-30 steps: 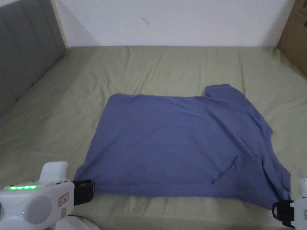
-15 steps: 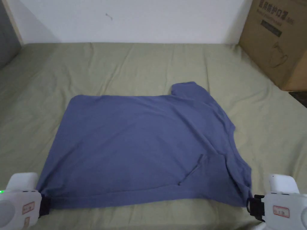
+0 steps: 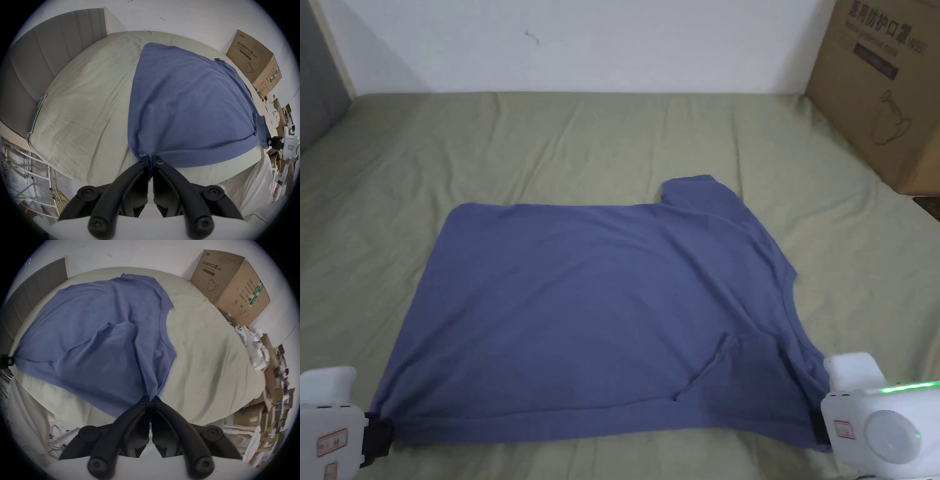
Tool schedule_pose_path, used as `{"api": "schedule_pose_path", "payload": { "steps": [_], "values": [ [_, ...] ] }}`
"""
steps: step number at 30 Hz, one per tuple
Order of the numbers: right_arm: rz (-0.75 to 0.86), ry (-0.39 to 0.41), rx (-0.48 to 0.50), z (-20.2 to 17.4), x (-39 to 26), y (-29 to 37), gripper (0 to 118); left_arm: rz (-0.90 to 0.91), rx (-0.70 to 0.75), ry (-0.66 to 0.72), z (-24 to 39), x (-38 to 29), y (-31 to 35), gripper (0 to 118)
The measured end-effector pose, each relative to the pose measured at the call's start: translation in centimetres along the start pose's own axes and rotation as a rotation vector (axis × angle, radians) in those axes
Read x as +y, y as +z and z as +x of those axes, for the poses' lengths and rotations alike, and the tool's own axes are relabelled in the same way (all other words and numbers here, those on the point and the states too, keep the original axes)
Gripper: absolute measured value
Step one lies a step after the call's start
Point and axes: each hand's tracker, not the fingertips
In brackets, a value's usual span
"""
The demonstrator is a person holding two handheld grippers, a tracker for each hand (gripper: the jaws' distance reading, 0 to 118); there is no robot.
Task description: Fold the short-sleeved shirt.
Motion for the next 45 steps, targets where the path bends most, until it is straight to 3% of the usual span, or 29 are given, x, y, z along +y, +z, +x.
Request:
{"api": "schedule_pose_path", "payload": {
  "steps": [2, 10, 14, 17, 21, 22, 23, 24, 26, 27, 29, 31, 32, 34, 35, 37, 40, 43, 45],
  "values": [
    [0.017, -0.085, 0.016, 0.9, 0.5, 0.6, 0, 0.0, -0.008, 0.024, -0.2, 0.6, 0.4, 3],
    [0.089, -0.206, 0.136, 3.4, 6.4, 3.3, 0, 0.001, 0.005, 0.022, 0.9, 6.4, 1.6, 3],
    [0.13, -0.231, 0.093, 4.2, 11.4, 2.8, 0, 0.03, 0.011, 0.011, 1.5, 12.2, -0.1, 3],
    [0.126, -0.306, 0.106, 5.1, 14.8, 1.2, 0, 0.023, 0.012, 0.014, 2.0, 16.4, -2.3, 3],
    [0.098, -0.293, 0.034, 4.4, 18.3, -2.7, 0, -0.003, 0.002, -0.017, 2.6, 19.8, -6.0, 6],
    [0.104, -0.301, 0.004, 3.9, 18.6, -3.6, 0, -0.023, -0.001, -0.024, 2.6, 19.8, -7.0, 15],
    [0.111, -0.302, -0.01, 3.5, 18.7, -4.3, 8, -0.05, 0.011, -0.032, 2.7, 20.0, -8.1, 39],
    [0.104, -0.291, -0.017, 3.3, 18.8, -4.7, 28, -0.083, 0.035, -0.042, 2.5, 19.9, -8.7, 60],
    [0.083, -0.269, -0.05, 2.6, 18.2, -4.8, 85, -0.094, 0.061, -0.053, 1.9, 18.6, -8.6, 101],
    [0.083, -0.266, -0.035, 2.5, 17.5, -4.3, 86, -0.078, 0.056, -0.051, 1.5, 17.7, -7.9, 106],
    [0.115, -0.262, 0.047, 2.9, 15.9, -3.0, 86, -0.039, 0.019, -0.038, 0.8, 16.2, -6.5, 105],
    [0.125, -0.254, 0.06, 2.5, 14.3, -1.4, 81, -0.016, -0.013, 0.008, -0.3, 14.3, -4.8, 100],
    [0.144, -0.236, 0.063, 2.5, 13.4, -0.4, 65, 0.004, -0.052, 0.032, -0.7, 13.1, -4.0, 82],
    [0.183, -0.2, 0.029, 1.6, 11.3, 1.3, 33, 0.02, -0.119, 0.053, -1.1, 11.1, -2.9, 20],
    [0.186, -0.203, 0.015, 1.2, 10.1, 1.8, 14, 0.016, -0.096, 0.046, -1.1, 9.8, -2.6, 0],
    [0.183, -0.221, 0.036, 0.8, 8.3, 2.1, 5, 0.023, -0.025, 0.028, -0.8, 8.0, -2.4, 0],
    [0.126, -0.267, 0.108, 0.2, 6.6, 1.5, 5, 0.024, -0.017, 0.027, -0.6, 6.6, -3.0, 0],
    [0.116, -0.247, 0.096, -0.6, 5.9, 1.2, 5, 0.026, -0.022, 0.083, -1.4, 7.8, -4.6, 0],
    [0.113, -0.23, 0.09, -0.9, 5.9, 1.3, 5, 0.038, 0.016, 0.095, -1.3, 9.2, -5.2, 35]
  ]
}}
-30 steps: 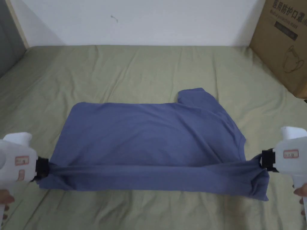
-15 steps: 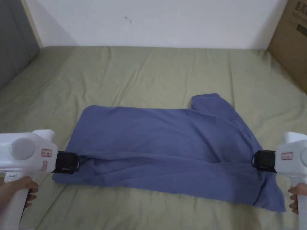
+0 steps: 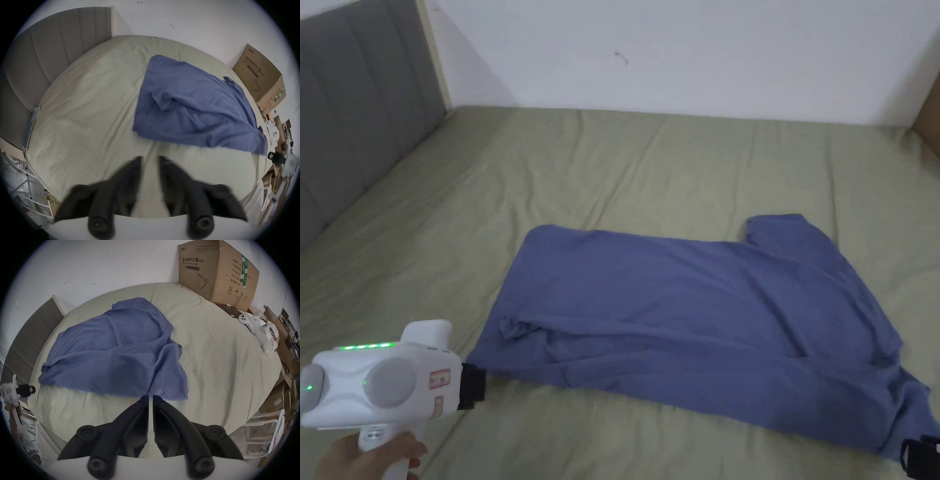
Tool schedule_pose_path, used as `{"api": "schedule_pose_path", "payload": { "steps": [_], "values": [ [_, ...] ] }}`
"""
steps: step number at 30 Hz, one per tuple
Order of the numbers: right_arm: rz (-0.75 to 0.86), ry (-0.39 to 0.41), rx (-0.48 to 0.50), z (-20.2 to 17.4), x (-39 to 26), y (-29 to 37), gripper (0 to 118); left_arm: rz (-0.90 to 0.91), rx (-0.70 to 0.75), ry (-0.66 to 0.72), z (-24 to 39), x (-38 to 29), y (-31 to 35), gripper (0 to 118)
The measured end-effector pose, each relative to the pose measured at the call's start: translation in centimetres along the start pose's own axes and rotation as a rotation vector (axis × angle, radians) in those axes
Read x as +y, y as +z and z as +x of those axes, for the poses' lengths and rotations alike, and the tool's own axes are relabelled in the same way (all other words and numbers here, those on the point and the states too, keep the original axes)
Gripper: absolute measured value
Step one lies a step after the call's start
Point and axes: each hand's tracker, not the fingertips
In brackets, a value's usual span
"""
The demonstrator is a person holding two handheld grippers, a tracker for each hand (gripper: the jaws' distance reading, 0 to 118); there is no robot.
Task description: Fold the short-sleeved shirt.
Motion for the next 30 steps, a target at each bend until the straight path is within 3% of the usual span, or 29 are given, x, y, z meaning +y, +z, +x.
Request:
{"api": "schedule_pose_path", "payload": {
  "steps": [2, 4, 5, 6, 8, 9, 10, 11, 12, 14, 18, 20, 21, 22, 23, 25, 27, 30],
  "values": [
    [0.001, -0.011, 0.011, 0.0, 0.0, 0.2, 5, 0.008, -0.012, 0.005, 0.2, 1.7, -1.4, 68],
    [-0.002, -0.038, 0.019, 0.1, 0.0, 0.3, 5, -0.009, -0.038, 0.032, 0.3, 3.1, -3.2, 81],
    [-0.004, -0.055, 0.021, 0.2, 0.0, 0.3, 5, -0.036, -0.037, 0.042, 0.4, 3.6, -4.5, 79],
    [-0.009, -0.07, 0.02, 0.4, -0.1, 0.2, 5, -0.09, -0.016, 0.037, 0.5, 3.7, -6.0, 74],
    [-0.013, -0.094, 0.02, 0.8, -0.4, 0.1, 5, -0.15, 0.042, 0.019, 0.9, 3.2, -7.8, 49],
    [-0.009, -0.105, 0.022, 1.0, -0.5, 0.1, 5, -0.102, 0.045, -0.019, 1.6, 2.7, -7.0, 47],
    [-0.004, -0.111, 0.037, 1.4, -0.6, 0.2, 7, -0.063, 0.046, -0.027, 2.1, 2.7, -5.9, 35],
    [0.005, -0.118, 0.048, 2.3, -0.7, -0.2, 13, -0.021, 0.037, -0.046, 2.6, 2.6, -5.1, 3],
    [0.031, -0.14, 0.061, 2.6, -0.7, -0.3, 30, 0.01, 0.018, -0.06, 3.0, 2.6, -4.8, 3],
    [0.022, -0.151, 0.053, 3.5, 0.2, -1.3, 79, -0.026, -0.001, -0.039, 3.1, 2.2, -4.2, 3],
    [-0.011, -0.129, -0.022, 5.3, 2.4, -4.3, 82, -0.043, -0.036, 0.02, 2.3, 2.3, -4.0, 3],
    [-0.046, -0.125, -0.046, 5.7, 3.4, -5.8, 76, -0.041, -0.047, 0.026, 2.3, 2.5, -3.3, 3],
    [-0.053, -0.124, -0.023, 6.0, 3.7, -6.6, 56, -0.042, -0.051, 0.022, 1.9, 2.5, -3.1, 3],
    [-0.075, -0.121, -0.006, 6.1, 3.8, -7.4, 17, -0.042, -0.055, 0.016, 1.9, 2.6, -2.9, 3],
    [-0.13, -0.141, -0.009, 6.0, 3.6, -8.2, 3, -0.043, -0.059, 0.011, 2.0, 2.7, -2.8, 3],
    [-0.126, -0.145, 0.002, 5.7, 3.0, -8.5, 3, -0.046, -0.061, -0.001, 1.6, 2.8, -2.8, 3],
    [-0.098, -0.078, -0.053, 4.6, 2.7, -7.2, 3, -0.051, -0.064, -0.008, 1.5, 3.0, -2.3, 3],
    [-0.094, -0.072, -0.029, 5.1, 3.2, -5.1, 3, -0.059, -0.076, -0.017, 0.9, 3.0, -1.3, 3]
  ]
}}
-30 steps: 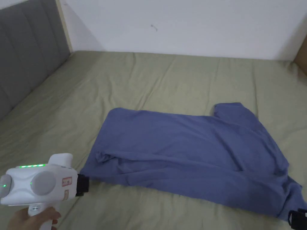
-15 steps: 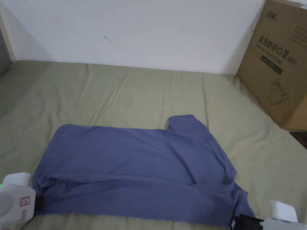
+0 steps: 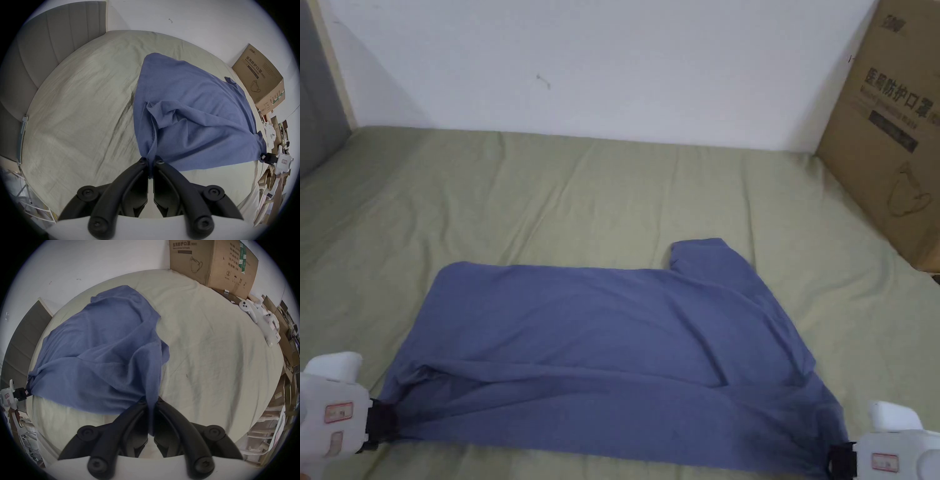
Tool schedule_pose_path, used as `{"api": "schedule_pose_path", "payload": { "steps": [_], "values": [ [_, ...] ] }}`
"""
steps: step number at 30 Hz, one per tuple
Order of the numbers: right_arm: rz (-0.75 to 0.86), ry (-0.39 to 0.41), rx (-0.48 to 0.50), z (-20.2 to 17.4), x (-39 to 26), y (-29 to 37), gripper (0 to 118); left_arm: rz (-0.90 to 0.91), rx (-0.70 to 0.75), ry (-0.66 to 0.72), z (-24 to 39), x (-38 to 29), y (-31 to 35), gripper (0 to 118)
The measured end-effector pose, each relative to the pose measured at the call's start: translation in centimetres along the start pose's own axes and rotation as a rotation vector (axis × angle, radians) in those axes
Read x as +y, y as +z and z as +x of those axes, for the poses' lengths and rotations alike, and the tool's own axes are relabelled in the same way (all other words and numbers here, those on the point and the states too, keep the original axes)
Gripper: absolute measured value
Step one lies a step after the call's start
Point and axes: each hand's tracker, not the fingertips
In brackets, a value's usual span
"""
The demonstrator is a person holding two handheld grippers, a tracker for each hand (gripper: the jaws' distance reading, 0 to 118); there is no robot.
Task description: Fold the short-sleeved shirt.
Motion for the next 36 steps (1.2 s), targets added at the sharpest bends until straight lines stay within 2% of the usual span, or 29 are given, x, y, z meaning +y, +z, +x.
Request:
{"api": "schedule_pose_path", "payload": {
  "steps": [5, 10, 13, 14, 15, 16, 17, 18, 19, 21, 22, 23, 25, 26, 28, 29, 32, 34, 36],
  "values": [
    [0.028, -0.033, 0.086, 2.2, -1.1, 5.0, 3, 0.015, 0.02, -0.029, -0.4, -2.3, 3.5, 3],
    [-0.053, -0.05, 0.111, 4.0, -6.7, 6.6, 3, -0.023, 0.065, -0.058, -1.5, -8.0, 5.5, 3],
    [-0.077, -0.02, 0.102, 4.0, -9.6, 6.3, 5, -0.069, 0.103, -0.1, -2.1, -11.0, 4.9, 3],
    [-0.076, -0.015, 0.098, 3.9, -10.2, 6.0, 23, -0.064, 0.096, -0.096, -2.2, -11.6, 4.6, 10],
    [-0.07, -0.008, 0.074, 3.6, -10.4, 5.8, 45, -0.066, 0.095, -0.087, -2.3, -11.8, 4.3, 24],
    [-0.065, -0.001, 0.011, 3.4, -10.4, 5.8, 66, -0.074, 0.118, -0.067, -2.1, -11.8, 4.4, 48],
    [-0.057, 0.008, -0.017, 2.4, -10.2, 6.2, 72, -0.077, 0.137, -0.058, -2.0, -11.6, 4.7, 80],
    [-0.038, 0.009, -0.005, 2.1, -9.9, 6.7, 72, -0.056, 0.113, -0.051, -1.9, -11.3, 5.3, 93],
    [-0.013, 0.017, 0.006, 1.7, -9.5, 7.4, 72, -0.015, 0.085, -0.038, -1.6, -10.9, 5.9, 96],
    [0.044, 0.041, 0.032, 0.7, -8.1, 9.0, 71, 0.029, 0.061, -0.027, -0.7, -9.6, 7.7, 94],
    [0.079, 0.053, 0.045, 0.0, -7.4, 9.7, 67, 0.051, 0.049, -0.027, -0.1, -8.8, 8.5, 88],
    [0.105, 0.066, 0.06, -0.8, -6.7, 10.3, 51, 0.089, 0.027, -0.027, 0.5, -8.1, 9.4, 64],
    [0.115, 0.087, 0.079, -2.2, -5.4, 10.6, 4, 0.148, -0.019, -0.042, 1.7, -6.8, 10.2, 11],
    [0.123, 0.09, 0.08, -3.1, -5.1, 10.3, 0, 0.172, -0.035, -0.061, 2.4, -6.2, 9.9, 0],
    [0.118, 0.092, 0.074, -4.4, -4.7, 9.2, 0, 0.161, 0.008, -0.073, 3.4, -5.6, 8.7, 0],
    [0.092, 0.104, 0.105, -4.6, -4.5, 8.3, 0, 0.143, 0.02, -0.094, 3.8, -5.3, 7.9, 0],
    [0.043, 0.066, 0.127, -5.5, -4.5, 6.2, 0, 0.134, -0.007, -0.075, 4.2, -5.0, 6.3, 0],
    [0.032, 0.017, 0.13, -4.9, -3.9, 5.0, 0, 0.123, -0.012, -0.066, 4.3, -4.6, 5.7, 0],
    [0.032, 0.012, 0.154, -5.0, -2.9, 4.4, 0, 0.12, 0.001, -0.071, 4.2, -3.9, 4.8, 0]
  ]
}}
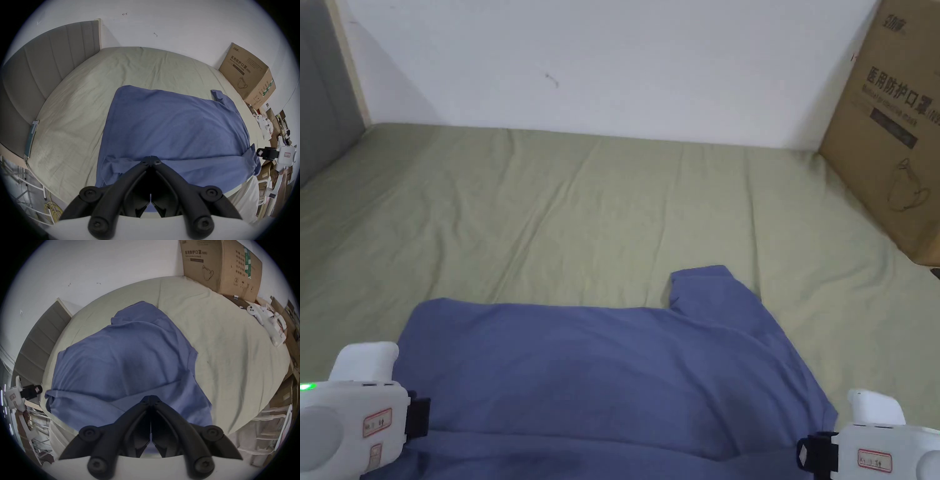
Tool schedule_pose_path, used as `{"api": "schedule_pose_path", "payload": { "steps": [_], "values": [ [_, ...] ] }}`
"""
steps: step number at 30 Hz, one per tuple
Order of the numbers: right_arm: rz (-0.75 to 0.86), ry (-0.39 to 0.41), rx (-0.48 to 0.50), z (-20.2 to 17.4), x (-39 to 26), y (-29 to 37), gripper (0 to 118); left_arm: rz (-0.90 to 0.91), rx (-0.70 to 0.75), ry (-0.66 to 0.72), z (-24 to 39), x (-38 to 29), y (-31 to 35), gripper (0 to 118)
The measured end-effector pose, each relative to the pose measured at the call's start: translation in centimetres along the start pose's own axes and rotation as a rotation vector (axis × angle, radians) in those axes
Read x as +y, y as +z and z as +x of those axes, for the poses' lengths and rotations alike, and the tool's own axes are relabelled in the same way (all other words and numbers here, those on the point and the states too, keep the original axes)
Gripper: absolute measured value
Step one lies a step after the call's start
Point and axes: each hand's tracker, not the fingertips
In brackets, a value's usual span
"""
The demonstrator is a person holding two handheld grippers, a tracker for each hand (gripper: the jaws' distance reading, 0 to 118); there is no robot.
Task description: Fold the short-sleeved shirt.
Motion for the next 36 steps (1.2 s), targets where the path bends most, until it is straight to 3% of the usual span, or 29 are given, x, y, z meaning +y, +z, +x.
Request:
{"api": "schedule_pose_path", "payload": {
  "steps": [4, 5, 6, 7, 8, 13, 17, 19, 20, 22, 23, 24, 25, 28, 32, 33, 34, 35, 36],
  "values": [
    [0.037, 0.033, -0.042, 0.5, 5.0, -2.2, 0, -0.014, 0.007, -0.022, 0.1, 2.0, -1.8, 0],
    [0.048, 0.038, -0.043, 0.8, 6.8, -3.0, 6, -0.019, -0.002, -0.024, 0.1, 2.6, -2.4, 0],
    [0.057, 0.051, -0.04, 1.0, 8.4, -3.8, 25, -0.024, -0.01, -0.021, 0.2, 3.0, -2.9, 0],
    [0.062, 0.061, -0.035, 1.2, 10.5, -5.1, 52, -0.018, -0.017, -0.017, 0.5, 3.5, -3.3, 0],
    [0.053, 0.077, -0.039, 1.4, 12.5, -6.8, 70, -0.015, -0.023, -0.011, 0.6, 4.0, -4.0, 0],
    [0.005, 0.033, -0.086, 2.5, 19.6, -14.5, 70, -0.042, -0.018, -0.02, 0.5, 5.7, -7.3, 0],
    [-0.081, 0.116, -0.196, 2.3, 21.8, -19.4, 70, -0.061, -0.005, -0.04, 0.4, 6.4, -9.0, 0],
    [-0.123, 0.089, -0.178, 2.5, 21.8, -20.6, 67, -0.06, 0.004, -0.04, 0.5, 6.6, -9.1, 0],
    [-0.098, 0.059, -0.187, 2.3, 21.5, -19.9, 61, -0.06, 0.006, -0.036, 0.5, 6.7, -9.2, 0],
    [-0.07, 0.114, -0.153, 1.7, 21.2, -18.3, 55, -0.07, 0.007, -0.029, 0.4, 6.9, -9.4, 0],
    [-0.067, 0.138, -0.15, 1.5, 21.2, -17.9, 20, -0.07, 0.008, -0.028, 0.3, 6.9, -9.5, 0],
    [-0.078, 0.132, -0.136, 1.3, 21.2, -17.8, 1, -0.074, 0.01, -0.029, 0.3, 6.9, -9.5, 0],
    [-0.123, 0.143, -0.109, 0.8, 21.2, -17.4, 1, -0.076, 0.012, -0.031, 0.2, 6.9, -9.6, 0],
    [-0.104, 0.156, -0.151, 0.1, 21.1, -17.5, 1, -0.071, 0.035, -0.005, -0.2, 7.2, -9.6, 0],
    [-0.103, 0.106, -0.142, 0.6, 21.4, -17.3, 1, -0.053, 0.06, 0.018, -2.4, 9.3, -9.8, 1],
    [-0.102, 0.106, -0.143, 0.6, 21.4, -17.2, 1, -0.04, 0.075, 0.032, -3.0, 10.0, -10.1, 14],
    [-0.103, 0.109, -0.143, 0.6, 21.3, -17.2, 1, -0.028, 0.092, 0.054, -3.8, 11.0, -10.6, 37],
    [-0.103, 0.11, -0.145, 0.6, 21.2, -17.2, 1, -0.038, 0.11, 0.073, -4.8, 12.3, -11.2, 75],
    [-0.105, 0.109, -0.145, 0.6, 21.2, -17.2, 1, -0.047, 0.121, 0.079, -5.4, 13.3, -11.9, 95]
  ]
}}
